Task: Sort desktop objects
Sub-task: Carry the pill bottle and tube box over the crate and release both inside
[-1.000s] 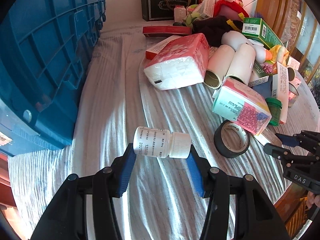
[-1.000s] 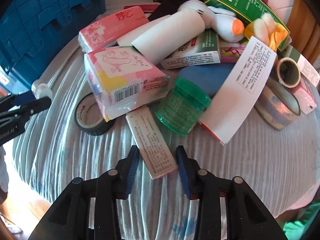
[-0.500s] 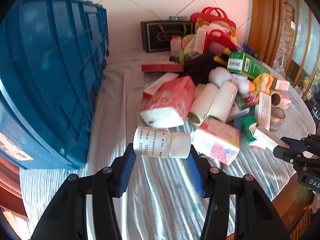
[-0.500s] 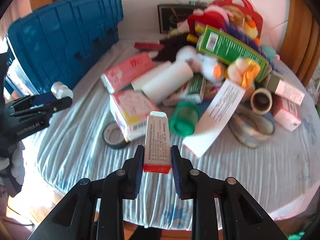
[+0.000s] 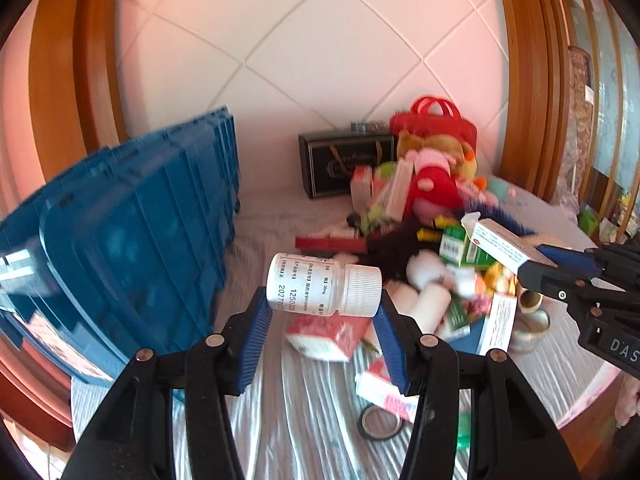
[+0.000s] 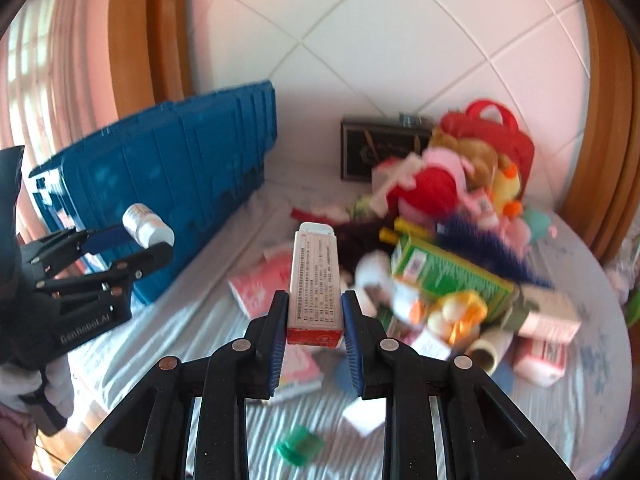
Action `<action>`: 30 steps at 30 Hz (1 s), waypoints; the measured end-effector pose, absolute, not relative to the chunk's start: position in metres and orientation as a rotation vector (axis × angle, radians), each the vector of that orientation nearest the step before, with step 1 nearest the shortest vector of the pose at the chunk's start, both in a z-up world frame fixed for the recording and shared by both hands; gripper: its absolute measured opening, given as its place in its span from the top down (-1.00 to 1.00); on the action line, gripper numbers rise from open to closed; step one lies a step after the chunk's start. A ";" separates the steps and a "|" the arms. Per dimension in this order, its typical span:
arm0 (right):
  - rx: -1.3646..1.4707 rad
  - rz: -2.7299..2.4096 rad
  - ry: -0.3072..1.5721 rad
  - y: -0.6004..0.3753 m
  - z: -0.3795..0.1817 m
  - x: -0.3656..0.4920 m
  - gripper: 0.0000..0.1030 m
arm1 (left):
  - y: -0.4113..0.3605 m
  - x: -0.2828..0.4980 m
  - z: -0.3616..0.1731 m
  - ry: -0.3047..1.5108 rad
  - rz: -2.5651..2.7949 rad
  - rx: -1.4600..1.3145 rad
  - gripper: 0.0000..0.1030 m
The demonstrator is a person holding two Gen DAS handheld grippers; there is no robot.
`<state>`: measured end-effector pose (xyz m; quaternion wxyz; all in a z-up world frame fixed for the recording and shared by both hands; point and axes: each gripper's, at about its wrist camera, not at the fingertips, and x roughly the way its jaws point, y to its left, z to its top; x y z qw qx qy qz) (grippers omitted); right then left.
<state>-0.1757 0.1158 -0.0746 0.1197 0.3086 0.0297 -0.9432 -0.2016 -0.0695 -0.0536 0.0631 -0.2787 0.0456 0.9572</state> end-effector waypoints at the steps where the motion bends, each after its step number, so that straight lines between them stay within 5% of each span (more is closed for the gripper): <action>1: 0.874 -2.765 0.100 0.113 -0.066 -0.179 0.49 | -0.072 -0.204 -0.045 0.128 2.910 -0.820 0.02; 9: 0.672 -2.814 0.173 0.065 -0.003 -0.204 0.49 | -0.115 -0.220 0.012 0.089 2.989 -0.647 0.02; 18: 0.526 -2.823 0.172 -0.023 0.064 -0.241 0.49 | -0.247 -0.259 0.089 0.031 3.106 -0.581 0.02; 30: 0.862 -2.614 0.184 -0.227 0.081 -0.365 0.49 | -0.411 -0.373 0.060 0.093 2.977 -1.219 0.02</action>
